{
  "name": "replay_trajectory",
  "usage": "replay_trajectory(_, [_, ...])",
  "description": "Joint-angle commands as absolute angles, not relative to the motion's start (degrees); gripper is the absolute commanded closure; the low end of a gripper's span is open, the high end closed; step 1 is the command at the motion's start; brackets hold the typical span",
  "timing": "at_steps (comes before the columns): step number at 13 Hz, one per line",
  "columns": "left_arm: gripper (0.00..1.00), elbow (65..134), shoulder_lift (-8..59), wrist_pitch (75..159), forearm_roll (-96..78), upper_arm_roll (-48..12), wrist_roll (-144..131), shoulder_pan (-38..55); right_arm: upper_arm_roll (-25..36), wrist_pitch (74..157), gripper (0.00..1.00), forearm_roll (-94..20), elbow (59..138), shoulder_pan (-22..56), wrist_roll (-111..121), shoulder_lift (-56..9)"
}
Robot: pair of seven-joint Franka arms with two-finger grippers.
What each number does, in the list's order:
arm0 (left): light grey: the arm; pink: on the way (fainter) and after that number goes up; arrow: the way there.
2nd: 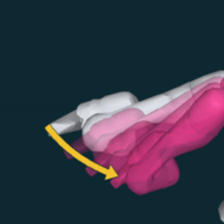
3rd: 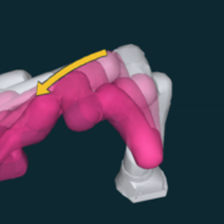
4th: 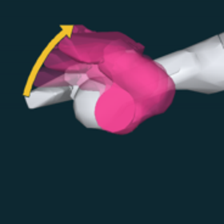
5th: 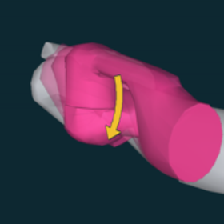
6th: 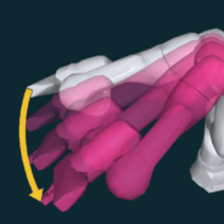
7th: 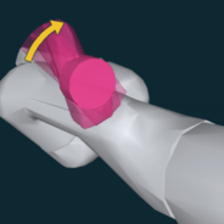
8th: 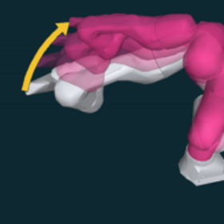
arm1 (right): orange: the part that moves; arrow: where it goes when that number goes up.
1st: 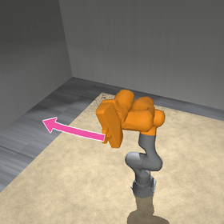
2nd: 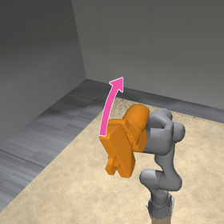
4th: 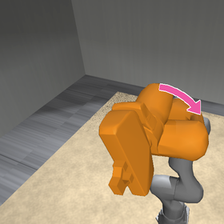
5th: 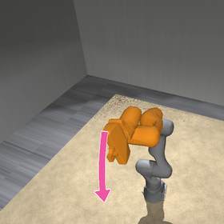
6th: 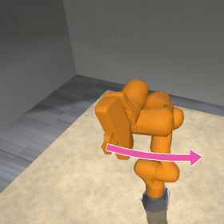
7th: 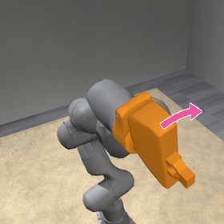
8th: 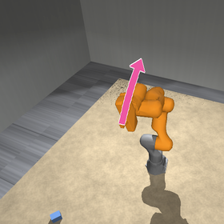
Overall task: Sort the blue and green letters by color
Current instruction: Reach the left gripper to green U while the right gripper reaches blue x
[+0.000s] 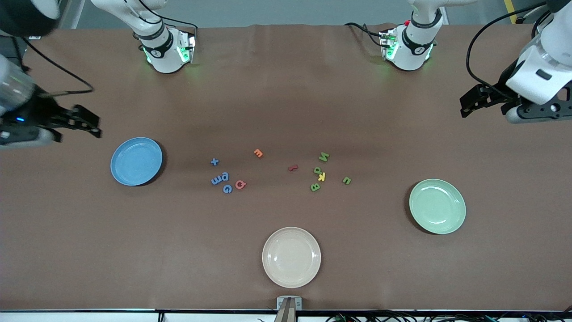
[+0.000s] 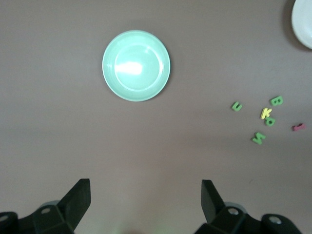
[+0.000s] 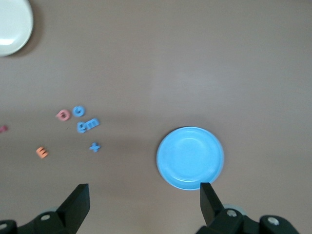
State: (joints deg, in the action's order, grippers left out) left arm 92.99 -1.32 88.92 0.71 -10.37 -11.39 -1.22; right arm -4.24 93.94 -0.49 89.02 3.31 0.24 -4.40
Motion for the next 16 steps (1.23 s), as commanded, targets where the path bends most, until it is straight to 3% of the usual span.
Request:
replay_trajectory(1, [0.0, 92.37, 4.29, 89.29, 0.18, -11.25, -11.6, -0.36, -3.96, 94.65, 0.0, -0.7, 88.15, 6.58, -1.58, -8.07])
replay_trajectory(8, [0.0, 109.32, 10.71, 118.35, 0.7, -12.74, -23.63, 9.04, -3.95, 99.29, 0.0, -0.34, 92.97, 16.61, -9.58, -16.17])
replay_trajectory(11, [0.02, 110.04, 17.64, 127.5, 1.49, -12.66, -40.1, 13.7, -4.04, 111.94, 0.0, -0.53, 106.22, 17.23, -12.82, -15.21])
replay_trajectory(16, [0.09, 109.6, 29.51, 142.8, 6.85, -12.57, -61.83, 14.68, -3.96, 130.23, 0.01, -0.53, 121.01, 21.61, -24.15, -14.85])
